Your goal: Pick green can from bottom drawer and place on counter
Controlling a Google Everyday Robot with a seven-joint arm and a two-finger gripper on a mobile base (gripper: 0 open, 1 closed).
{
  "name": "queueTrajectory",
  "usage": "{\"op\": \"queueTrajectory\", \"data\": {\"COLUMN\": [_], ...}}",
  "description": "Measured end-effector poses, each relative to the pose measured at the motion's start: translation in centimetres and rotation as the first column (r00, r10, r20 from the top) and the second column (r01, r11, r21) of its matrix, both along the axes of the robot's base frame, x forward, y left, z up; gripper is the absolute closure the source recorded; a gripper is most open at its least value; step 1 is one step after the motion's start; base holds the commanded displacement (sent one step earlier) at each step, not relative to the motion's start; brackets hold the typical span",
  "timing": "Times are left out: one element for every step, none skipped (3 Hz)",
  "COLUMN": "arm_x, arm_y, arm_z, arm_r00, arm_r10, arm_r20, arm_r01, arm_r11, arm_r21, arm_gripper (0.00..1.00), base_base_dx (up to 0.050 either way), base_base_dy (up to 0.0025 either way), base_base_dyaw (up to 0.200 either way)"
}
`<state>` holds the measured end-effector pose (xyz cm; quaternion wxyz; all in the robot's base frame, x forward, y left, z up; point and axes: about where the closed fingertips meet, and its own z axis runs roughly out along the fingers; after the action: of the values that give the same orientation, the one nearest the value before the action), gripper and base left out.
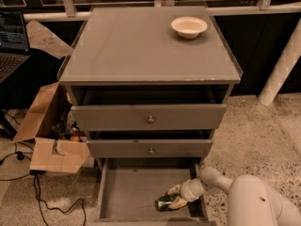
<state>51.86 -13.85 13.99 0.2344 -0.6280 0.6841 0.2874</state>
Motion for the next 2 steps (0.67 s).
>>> {"op": "queueTrajectory", "data": {"arm_x": [0.0, 0.0], "arm_y": [0.0, 0.0], "arm_z": [0.0, 0.0], "arm_r00": [1.0, 1.0], "arm_r10": [0.0, 0.0], "arm_r20": [0.0, 0.0], "arm_r01": [0.0, 0.0], "arm_r11": [1.0, 1.0], "arm_r21": [0.0, 0.0], "arm_gripper": [1.0, 1.0], "base_base_dx": [0.0, 0.0], "base_base_dy": [0.0, 0.0], "base_base_dyaw": [0.0, 0.0]}}
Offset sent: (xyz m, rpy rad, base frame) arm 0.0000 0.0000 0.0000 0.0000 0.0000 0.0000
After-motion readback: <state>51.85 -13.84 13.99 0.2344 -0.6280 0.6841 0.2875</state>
